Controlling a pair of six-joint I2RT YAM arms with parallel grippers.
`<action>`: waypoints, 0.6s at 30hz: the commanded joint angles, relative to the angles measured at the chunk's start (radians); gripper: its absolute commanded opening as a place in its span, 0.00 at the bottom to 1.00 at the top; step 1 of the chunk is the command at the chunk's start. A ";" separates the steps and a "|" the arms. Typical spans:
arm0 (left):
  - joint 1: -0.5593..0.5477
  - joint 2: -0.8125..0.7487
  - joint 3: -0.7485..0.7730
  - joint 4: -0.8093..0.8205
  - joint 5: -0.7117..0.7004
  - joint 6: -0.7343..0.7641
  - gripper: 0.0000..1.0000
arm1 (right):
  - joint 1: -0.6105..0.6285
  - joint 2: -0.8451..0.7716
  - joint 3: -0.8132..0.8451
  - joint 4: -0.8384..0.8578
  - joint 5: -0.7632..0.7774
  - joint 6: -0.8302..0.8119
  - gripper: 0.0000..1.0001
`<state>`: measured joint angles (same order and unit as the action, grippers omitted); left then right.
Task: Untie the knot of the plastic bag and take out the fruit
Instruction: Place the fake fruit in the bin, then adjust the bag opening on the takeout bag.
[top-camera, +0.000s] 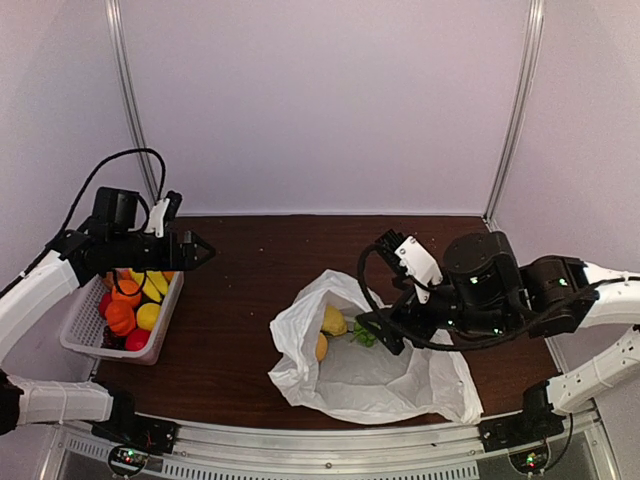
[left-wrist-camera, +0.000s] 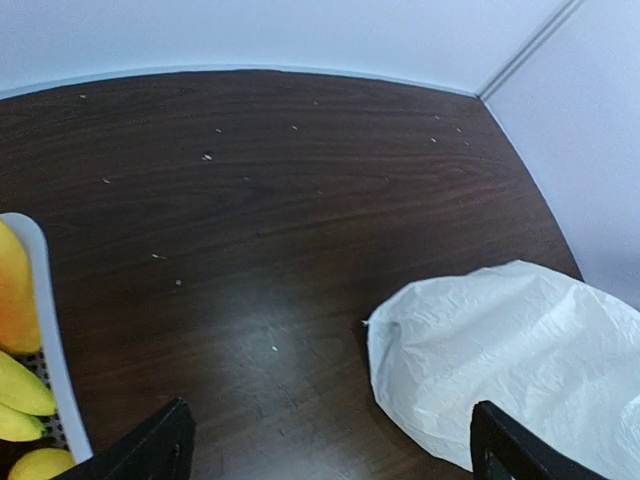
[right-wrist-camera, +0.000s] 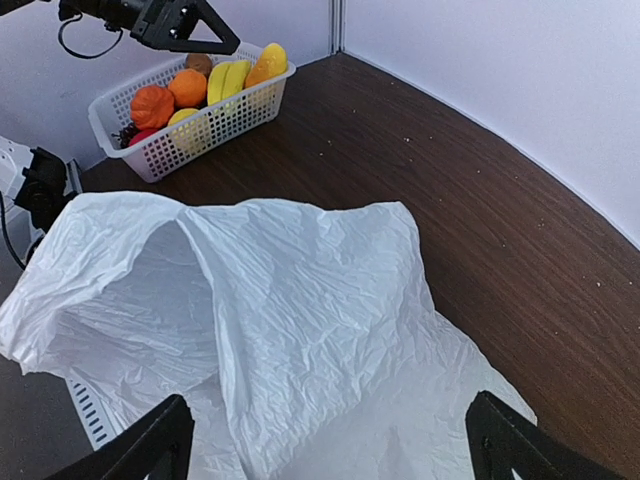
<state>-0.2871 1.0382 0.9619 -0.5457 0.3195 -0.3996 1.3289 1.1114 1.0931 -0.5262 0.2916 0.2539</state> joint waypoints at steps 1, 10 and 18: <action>-0.116 -0.049 -0.025 0.034 0.111 -0.090 0.97 | 0.004 0.035 0.033 -0.052 0.046 -0.001 0.94; -0.361 -0.092 -0.062 0.259 0.277 -0.239 0.97 | 0.004 0.097 0.088 -0.036 0.123 0.039 0.33; -0.584 0.026 -0.042 0.378 0.207 -0.285 0.97 | 0.003 0.108 0.091 -0.024 0.190 0.075 0.01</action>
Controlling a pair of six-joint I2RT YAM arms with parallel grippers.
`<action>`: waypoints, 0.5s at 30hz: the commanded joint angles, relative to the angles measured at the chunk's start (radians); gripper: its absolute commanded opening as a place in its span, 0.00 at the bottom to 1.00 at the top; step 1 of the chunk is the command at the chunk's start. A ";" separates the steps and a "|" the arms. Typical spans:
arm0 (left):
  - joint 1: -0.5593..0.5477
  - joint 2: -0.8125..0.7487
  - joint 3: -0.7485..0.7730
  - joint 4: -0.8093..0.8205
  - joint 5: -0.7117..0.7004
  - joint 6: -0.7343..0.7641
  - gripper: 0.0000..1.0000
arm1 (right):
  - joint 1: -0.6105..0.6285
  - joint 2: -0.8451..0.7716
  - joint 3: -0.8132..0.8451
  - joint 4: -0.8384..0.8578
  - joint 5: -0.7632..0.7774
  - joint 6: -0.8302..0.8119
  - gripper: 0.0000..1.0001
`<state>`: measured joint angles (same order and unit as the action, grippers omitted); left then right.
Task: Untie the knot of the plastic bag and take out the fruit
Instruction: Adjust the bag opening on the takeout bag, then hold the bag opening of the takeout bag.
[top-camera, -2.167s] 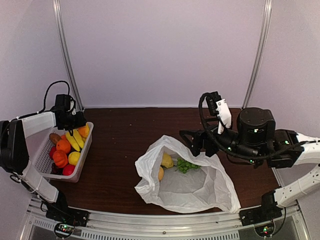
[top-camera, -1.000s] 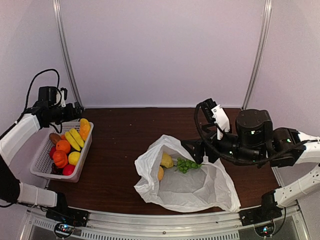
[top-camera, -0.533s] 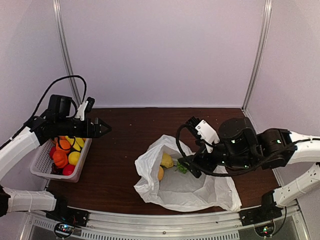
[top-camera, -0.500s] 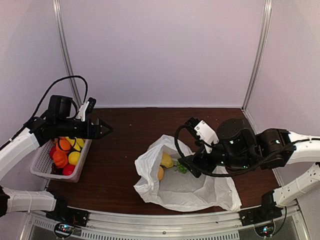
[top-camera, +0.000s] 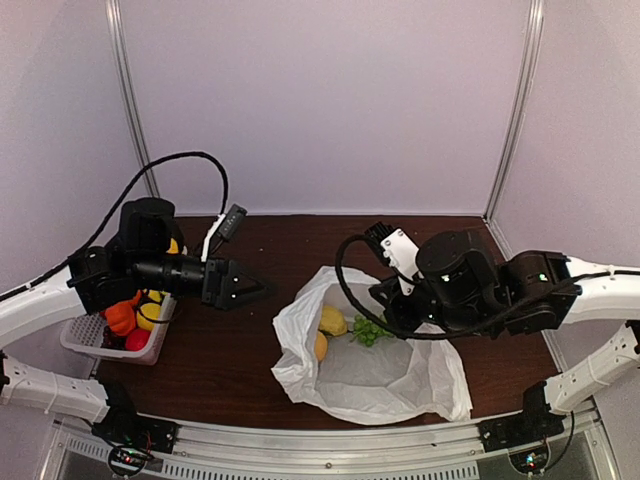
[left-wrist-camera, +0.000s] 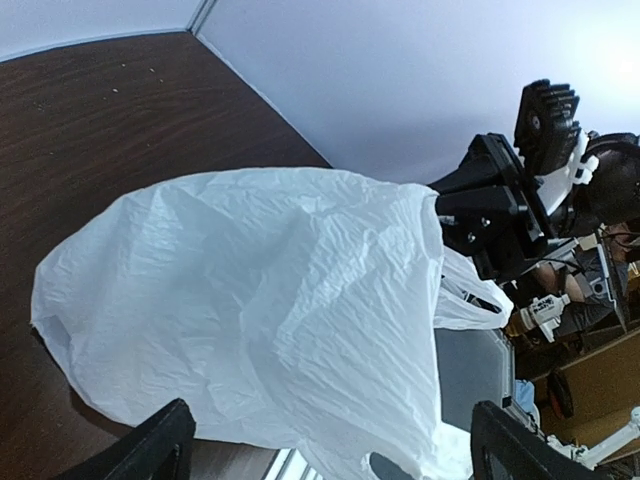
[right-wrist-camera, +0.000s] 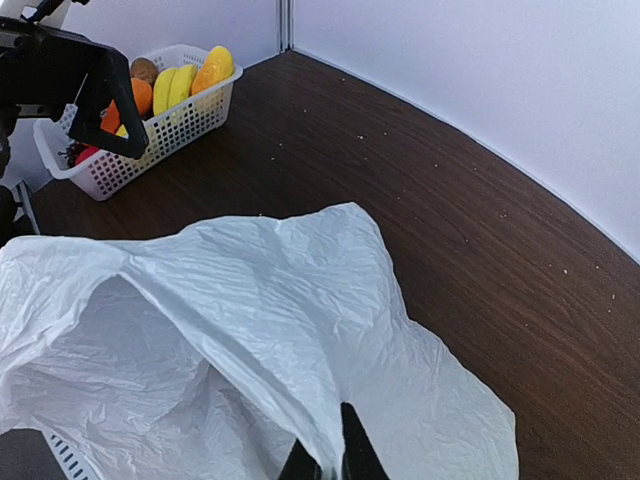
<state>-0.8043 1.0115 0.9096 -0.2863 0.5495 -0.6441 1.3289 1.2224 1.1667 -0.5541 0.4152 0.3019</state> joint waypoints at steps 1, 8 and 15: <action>-0.085 0.073 0.019 0.123 -0.032 -0.039 0.97 | 0.002 -0.007 0.014 0.010 0.073 0.033 0.00; -0.162 0.161 0.064 0.107 -0.040 -0.011 0.97 | -0.002 -0.011 0.014 0.035 0.095 0.048 0.00; -0.174 0.159 0.060 0.067 -0.060 0.003 0.82 | -0.012 0.007 0.021 0.047 0.107 0.047 0.00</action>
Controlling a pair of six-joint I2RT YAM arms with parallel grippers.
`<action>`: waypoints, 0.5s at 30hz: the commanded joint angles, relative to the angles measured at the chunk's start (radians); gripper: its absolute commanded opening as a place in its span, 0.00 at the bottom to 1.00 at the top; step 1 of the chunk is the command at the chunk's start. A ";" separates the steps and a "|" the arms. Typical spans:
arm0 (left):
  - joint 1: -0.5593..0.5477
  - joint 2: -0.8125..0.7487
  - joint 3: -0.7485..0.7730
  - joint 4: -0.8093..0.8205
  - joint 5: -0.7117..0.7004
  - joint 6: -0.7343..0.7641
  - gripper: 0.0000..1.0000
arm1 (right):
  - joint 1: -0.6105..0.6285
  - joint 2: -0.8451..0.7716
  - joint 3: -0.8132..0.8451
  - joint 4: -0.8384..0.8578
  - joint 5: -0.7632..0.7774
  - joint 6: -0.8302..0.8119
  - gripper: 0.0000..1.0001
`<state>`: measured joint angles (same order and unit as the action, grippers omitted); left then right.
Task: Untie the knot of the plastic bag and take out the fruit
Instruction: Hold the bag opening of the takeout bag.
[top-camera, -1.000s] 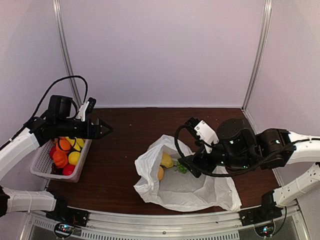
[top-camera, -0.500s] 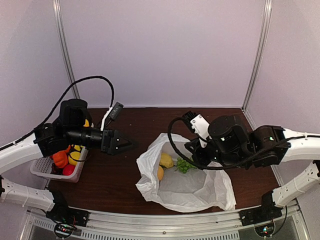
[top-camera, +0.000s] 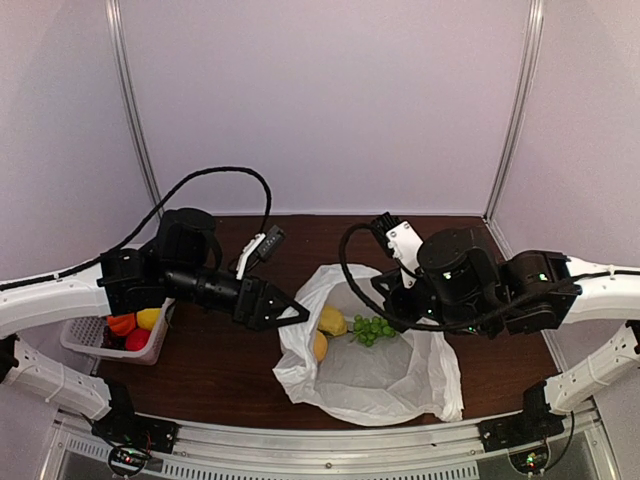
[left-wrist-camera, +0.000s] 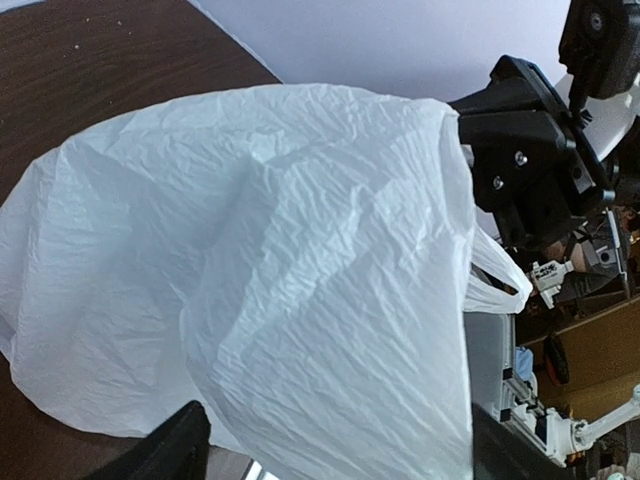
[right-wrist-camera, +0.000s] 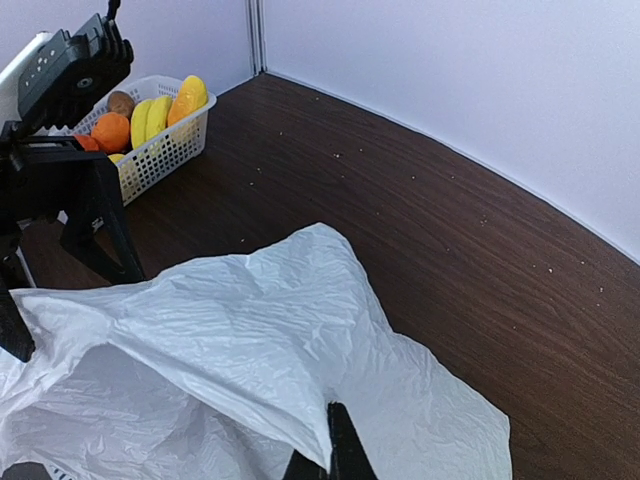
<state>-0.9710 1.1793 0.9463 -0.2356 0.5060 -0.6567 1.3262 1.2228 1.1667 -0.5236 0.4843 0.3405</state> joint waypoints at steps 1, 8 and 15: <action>-0.007 -0.013 0.021 0.016 -0.015 0.015 0.74 | -0.013 0.007 0.023 0.018 0.040 0.010 0.00; -0.007 0.003 0.045 0.024 -0.014 0.018 0.23 | -0.045 0.007 0.022 0.043 0.027 0.012 0.00; -0.008 0.001 0.085 0.030 -0.039 0.017 0.01 | -0.057 -0.016 0.020 0.051 0.025 0.015 0.00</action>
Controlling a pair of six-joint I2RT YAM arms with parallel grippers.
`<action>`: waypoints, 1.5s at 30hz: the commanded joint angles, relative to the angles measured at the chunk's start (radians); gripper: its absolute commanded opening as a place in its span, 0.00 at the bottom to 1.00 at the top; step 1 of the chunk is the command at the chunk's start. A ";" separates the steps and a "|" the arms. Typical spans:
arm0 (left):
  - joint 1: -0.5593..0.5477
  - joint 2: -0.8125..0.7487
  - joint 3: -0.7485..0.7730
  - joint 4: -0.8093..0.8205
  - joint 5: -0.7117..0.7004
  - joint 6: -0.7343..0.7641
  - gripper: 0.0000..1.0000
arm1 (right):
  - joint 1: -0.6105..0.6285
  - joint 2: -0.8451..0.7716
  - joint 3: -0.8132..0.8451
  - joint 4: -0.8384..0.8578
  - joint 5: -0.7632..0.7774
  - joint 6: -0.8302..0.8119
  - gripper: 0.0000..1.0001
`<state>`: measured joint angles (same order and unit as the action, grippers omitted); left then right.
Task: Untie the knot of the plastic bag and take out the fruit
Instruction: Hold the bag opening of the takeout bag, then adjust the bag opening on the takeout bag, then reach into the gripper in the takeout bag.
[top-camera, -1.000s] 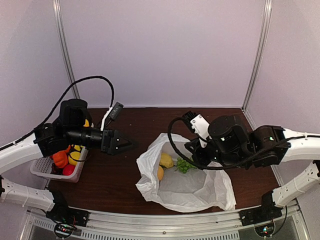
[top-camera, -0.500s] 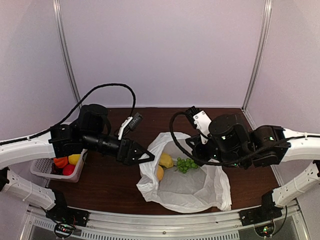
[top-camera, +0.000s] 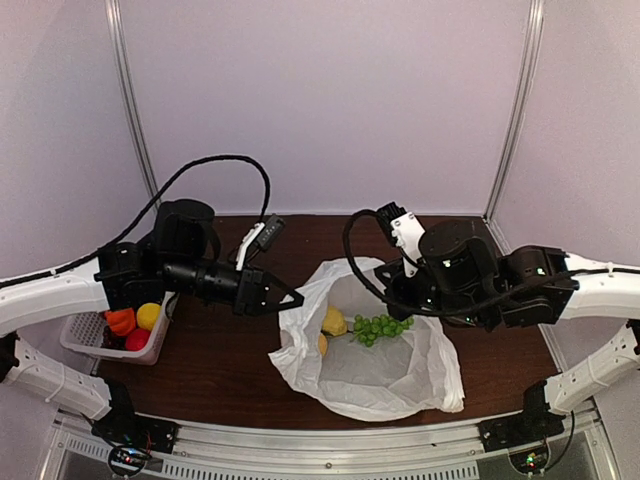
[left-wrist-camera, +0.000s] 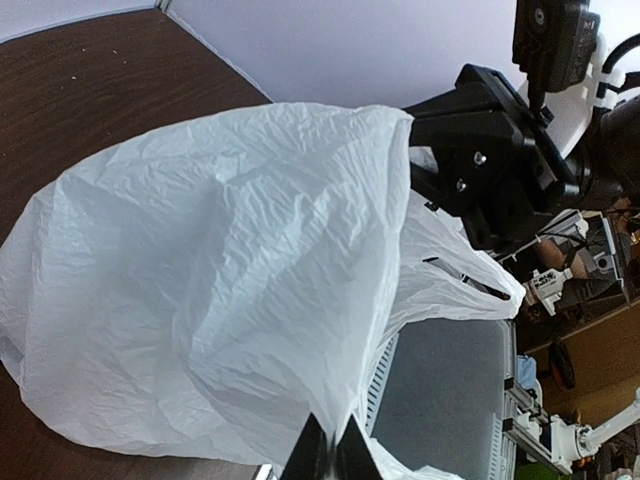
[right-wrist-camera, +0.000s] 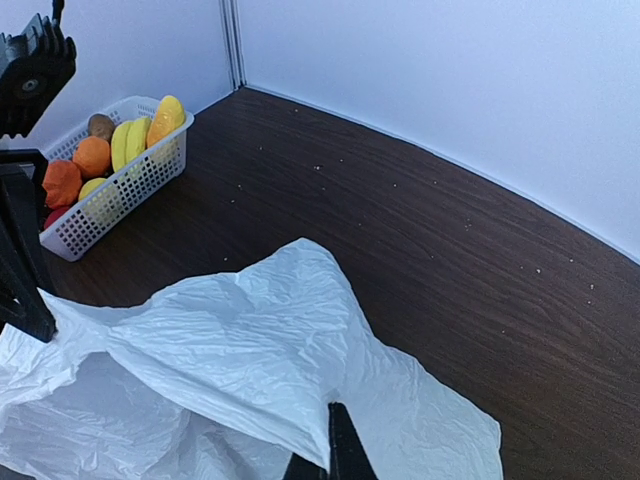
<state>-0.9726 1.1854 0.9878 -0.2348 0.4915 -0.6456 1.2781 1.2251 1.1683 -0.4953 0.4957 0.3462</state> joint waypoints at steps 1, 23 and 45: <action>-0.006 -0.010 0.047 0.023 -0.041 0.001 0.00 | -0.008 -0.025 0.017 0.027 0.007 0.005 0.10; 0.060 0.041 0.079 -0.083 -0.086 -0.002 0.00 | 0.233 0.057 -0.030 0.065 -0.280 -0.038 0.66; 0.081 -0.055 0.004 -0.114 -0.083 0.038 0.00 | 0.083 0.262 -0.103 -0.106 -0.190 0.031 0.54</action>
<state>-0.8982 1.1389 1.0054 -0.3565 0.4011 -0.6289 1.3754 1.4620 1.0382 -0.4870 0.2470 0.3710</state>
